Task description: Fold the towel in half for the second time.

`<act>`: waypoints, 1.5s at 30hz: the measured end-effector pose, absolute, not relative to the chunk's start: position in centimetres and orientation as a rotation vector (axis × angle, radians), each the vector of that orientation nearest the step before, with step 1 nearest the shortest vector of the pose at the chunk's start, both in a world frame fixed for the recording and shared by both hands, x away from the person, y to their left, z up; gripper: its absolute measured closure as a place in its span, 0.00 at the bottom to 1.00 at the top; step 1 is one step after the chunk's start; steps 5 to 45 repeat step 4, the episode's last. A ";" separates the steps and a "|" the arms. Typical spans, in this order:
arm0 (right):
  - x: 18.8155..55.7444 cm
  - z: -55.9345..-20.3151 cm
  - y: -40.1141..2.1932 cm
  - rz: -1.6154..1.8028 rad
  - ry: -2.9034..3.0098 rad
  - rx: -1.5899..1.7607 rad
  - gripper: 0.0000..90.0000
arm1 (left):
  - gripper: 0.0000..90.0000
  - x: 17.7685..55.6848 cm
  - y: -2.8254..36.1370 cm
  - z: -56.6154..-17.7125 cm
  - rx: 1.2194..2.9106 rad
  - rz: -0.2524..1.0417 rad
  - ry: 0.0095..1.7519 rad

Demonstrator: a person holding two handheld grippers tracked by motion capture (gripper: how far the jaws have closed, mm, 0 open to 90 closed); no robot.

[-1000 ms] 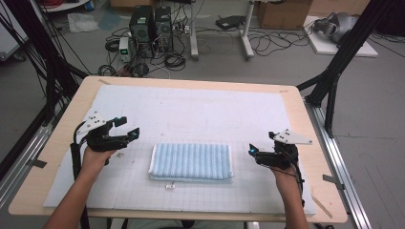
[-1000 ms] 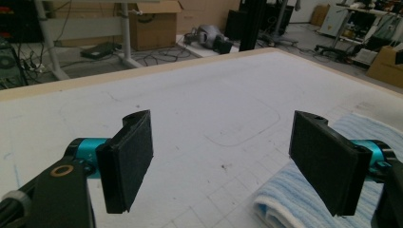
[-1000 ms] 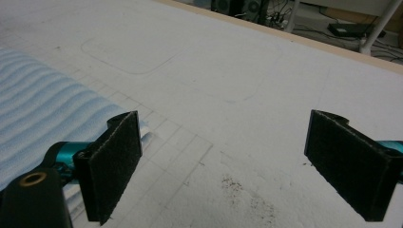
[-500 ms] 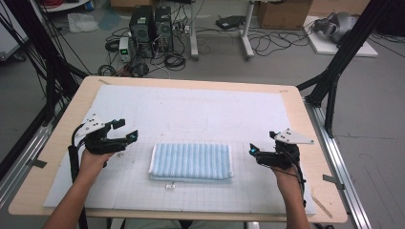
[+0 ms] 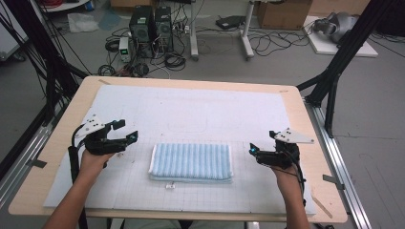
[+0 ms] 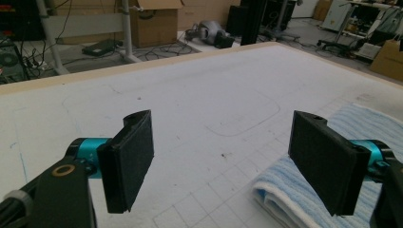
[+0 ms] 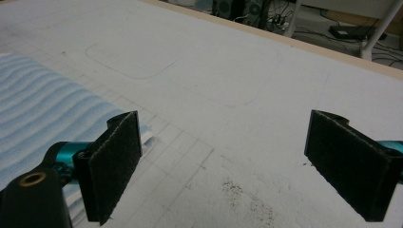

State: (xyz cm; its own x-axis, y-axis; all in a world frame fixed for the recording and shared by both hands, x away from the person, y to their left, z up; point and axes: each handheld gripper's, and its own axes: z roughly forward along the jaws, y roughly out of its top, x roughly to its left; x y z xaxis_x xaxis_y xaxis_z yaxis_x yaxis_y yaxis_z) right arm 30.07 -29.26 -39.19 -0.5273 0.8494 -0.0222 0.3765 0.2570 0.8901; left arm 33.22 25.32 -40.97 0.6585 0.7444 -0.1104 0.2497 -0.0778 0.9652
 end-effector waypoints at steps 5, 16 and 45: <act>30.2 -39.2 -29.2 1.230 2.022 1.105 0.12 | 0.26 33.3 25.3 -41.0 1.640 0.499 0.833; 30.2 -39.2 -29.2 1.230 2.022 1.105 0.12 | 0.26 33.3 25.3 -41.0 1.640 0.499 0.833; 30.2 -39.2 -29.2 1.230 2.022 1.105 0.12 | 0.26 33.3 25.3 -41.0 1.640 0.499 0.833</act>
